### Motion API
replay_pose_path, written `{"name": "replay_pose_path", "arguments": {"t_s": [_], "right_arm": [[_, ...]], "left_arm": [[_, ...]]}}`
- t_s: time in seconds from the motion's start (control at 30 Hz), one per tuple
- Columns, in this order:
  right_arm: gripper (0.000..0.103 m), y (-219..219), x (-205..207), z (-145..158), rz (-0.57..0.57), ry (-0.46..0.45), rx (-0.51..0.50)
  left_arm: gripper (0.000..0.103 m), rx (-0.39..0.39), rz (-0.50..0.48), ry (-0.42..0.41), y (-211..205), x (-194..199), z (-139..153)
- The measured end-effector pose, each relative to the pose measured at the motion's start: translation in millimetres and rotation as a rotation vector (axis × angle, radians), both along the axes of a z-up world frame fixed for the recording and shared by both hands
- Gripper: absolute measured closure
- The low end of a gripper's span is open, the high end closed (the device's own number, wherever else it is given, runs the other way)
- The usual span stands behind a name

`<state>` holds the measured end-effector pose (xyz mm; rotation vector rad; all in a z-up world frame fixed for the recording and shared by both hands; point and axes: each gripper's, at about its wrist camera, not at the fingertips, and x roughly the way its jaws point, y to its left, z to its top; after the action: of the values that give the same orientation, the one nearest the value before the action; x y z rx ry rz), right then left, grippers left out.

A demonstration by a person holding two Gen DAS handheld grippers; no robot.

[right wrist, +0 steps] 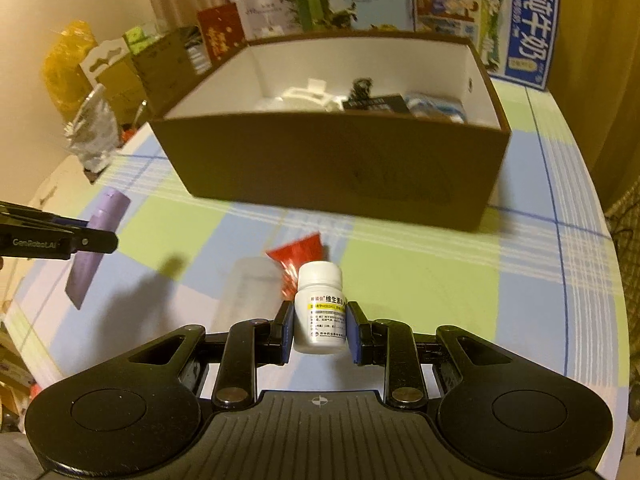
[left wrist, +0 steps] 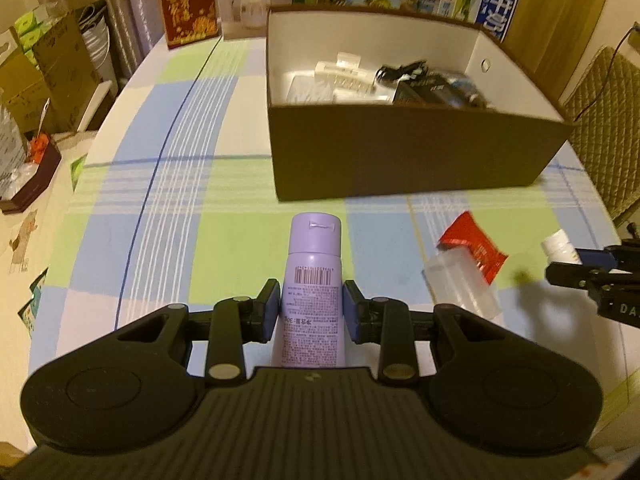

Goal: Organize objects
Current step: 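Carry the purple tube and pill bottle toward the brown box with both tools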

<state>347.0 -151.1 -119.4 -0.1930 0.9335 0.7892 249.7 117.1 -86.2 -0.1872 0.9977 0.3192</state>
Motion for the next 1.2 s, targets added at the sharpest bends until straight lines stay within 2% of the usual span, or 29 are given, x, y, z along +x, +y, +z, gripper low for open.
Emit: {"name": "replay_pose_path", "arguments": {"t_s": [0.33, 0.83, 1.03, 1.2], "right_arm": [[0.079, 24, 18, 25, 0.031, -0.036, 0.071], [0.079, 73, 76, 59, 0.046, -0.071, 0.166], [0.079, 88, 102, 61, 0.030, -0.075, 0.168], [0.079, 100, 124, 57, 0.015, -0.064, 0.159]], "left_arm": [[0.075, 0.025, -0.043, -0.075, 3, 23, 33], [0.075, 0.069, -0.109, -0.165, 14, 103, 72], [0.075, 0.071, -0.121, -0.174, 26, 138, 76], [0.075, 0.069, -0.123, -0.143, 34, 167, 65]]}}
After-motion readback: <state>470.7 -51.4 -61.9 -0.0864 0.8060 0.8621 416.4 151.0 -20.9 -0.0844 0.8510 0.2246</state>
